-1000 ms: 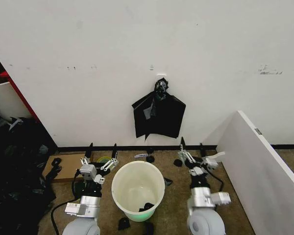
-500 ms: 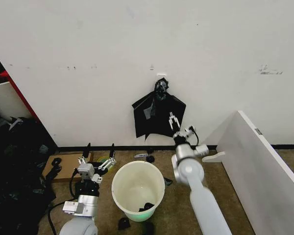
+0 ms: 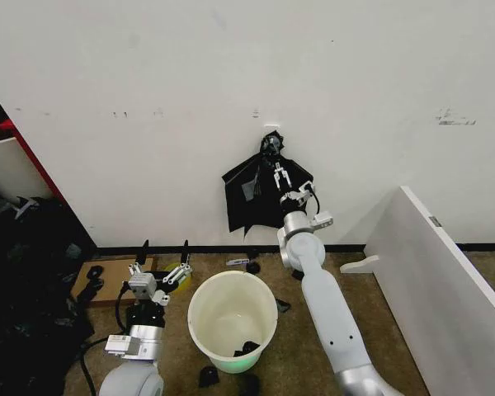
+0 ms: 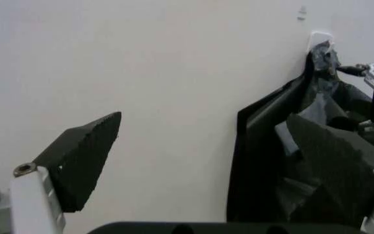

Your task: Place the garbage bag over the trash bin.

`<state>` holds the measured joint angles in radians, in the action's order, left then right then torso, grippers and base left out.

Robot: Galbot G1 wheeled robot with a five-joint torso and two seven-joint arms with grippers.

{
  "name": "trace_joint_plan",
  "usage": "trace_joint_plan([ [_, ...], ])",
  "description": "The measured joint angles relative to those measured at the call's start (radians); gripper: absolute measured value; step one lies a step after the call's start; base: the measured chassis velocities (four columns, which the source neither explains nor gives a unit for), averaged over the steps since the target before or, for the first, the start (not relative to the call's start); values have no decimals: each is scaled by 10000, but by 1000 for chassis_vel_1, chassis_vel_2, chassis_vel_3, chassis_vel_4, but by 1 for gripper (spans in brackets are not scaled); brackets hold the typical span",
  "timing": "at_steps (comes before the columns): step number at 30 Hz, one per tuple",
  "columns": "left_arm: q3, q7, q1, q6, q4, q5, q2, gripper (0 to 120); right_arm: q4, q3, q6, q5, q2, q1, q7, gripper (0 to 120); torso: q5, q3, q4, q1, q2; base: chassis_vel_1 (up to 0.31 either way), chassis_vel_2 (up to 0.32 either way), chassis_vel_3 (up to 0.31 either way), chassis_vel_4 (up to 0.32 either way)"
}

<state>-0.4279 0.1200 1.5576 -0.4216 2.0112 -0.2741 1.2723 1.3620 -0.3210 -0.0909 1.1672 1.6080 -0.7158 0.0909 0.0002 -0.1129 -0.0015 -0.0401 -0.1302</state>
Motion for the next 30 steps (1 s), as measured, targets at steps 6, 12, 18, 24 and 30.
trace_joint_plan([
  [6,-1,98,12,-29,-87,-10,-52,100,-186,118,-20,-430,0,-58,41,67,-1,0,-1,1,0,0,0,0,0],
  [12,15,132,-34,-31,-112,6,-74,100,-73,295,-83,-656,33,-142,167,60,1,0,2,1,0,0,0,0,0],
  [18,5,142,-9,-39,-122,37,-73,100,127,328,-125,-686,25,-116,227,59,0,1,0,1,0,0,0,0,0],
  [24,-17,206,17,-61,-150,64,-23,100,5,365,-168,-919,17,-12,272,54,1,0,0,1,-1,0,0,0,0],
  [30,-4,343,3,-75,-202,145,56,100,5,456,-180,-1051,13,-104,272,34,0,0,1,1,-1,0,0,0,0],
])
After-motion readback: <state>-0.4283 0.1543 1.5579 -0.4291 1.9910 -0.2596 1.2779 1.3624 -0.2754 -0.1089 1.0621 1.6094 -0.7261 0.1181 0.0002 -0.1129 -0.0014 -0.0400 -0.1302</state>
